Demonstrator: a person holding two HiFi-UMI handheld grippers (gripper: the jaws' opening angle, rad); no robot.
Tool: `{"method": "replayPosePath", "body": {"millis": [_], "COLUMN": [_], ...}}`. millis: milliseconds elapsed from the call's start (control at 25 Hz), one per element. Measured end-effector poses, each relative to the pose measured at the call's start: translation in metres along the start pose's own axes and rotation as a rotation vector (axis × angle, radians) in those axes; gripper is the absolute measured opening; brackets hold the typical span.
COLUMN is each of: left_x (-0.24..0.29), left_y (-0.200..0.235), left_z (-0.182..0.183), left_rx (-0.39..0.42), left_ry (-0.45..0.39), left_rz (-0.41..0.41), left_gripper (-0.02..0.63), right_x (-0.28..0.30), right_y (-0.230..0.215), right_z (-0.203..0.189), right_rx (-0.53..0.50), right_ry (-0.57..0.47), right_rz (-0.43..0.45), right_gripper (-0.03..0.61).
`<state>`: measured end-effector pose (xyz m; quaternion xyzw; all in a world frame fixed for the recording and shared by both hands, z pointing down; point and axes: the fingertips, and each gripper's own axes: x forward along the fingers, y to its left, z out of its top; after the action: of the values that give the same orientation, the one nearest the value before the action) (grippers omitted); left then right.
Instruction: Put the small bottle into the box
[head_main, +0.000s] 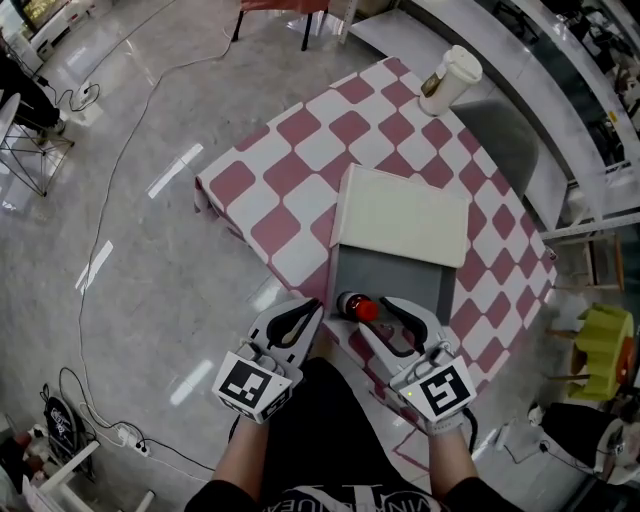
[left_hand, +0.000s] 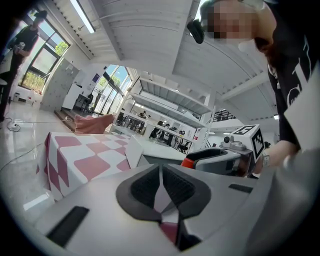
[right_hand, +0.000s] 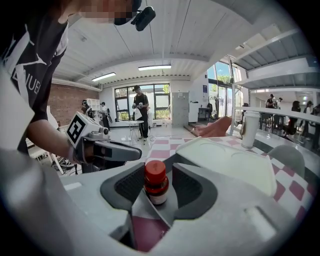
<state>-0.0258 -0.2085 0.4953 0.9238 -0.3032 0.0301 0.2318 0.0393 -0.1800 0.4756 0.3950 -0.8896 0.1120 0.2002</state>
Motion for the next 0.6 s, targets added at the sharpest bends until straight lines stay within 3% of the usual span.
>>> {"method": "replayPosePath", "body": {"millis": [200,600], "left_x": [0.006,0.011], "left_y": [-0.008,-0.021], "left_z": [0.002,0.009], "left_rx": [0.001,0.030], "left_ry": [0.000,0.011], "left_rz": [-0.016,-0.031], "left_gripper": [0.026,0.026], "right_x": [-0.009,-0.031], "right_y": [0.004,-0.013], "right_z": [0.004,0.008], "right_rx": [0.031,0.145], "right_ry": [-0.035,-0.108], "right_rz": [0.025,-0.025], "right_gripper": [0.156,0.155]}}
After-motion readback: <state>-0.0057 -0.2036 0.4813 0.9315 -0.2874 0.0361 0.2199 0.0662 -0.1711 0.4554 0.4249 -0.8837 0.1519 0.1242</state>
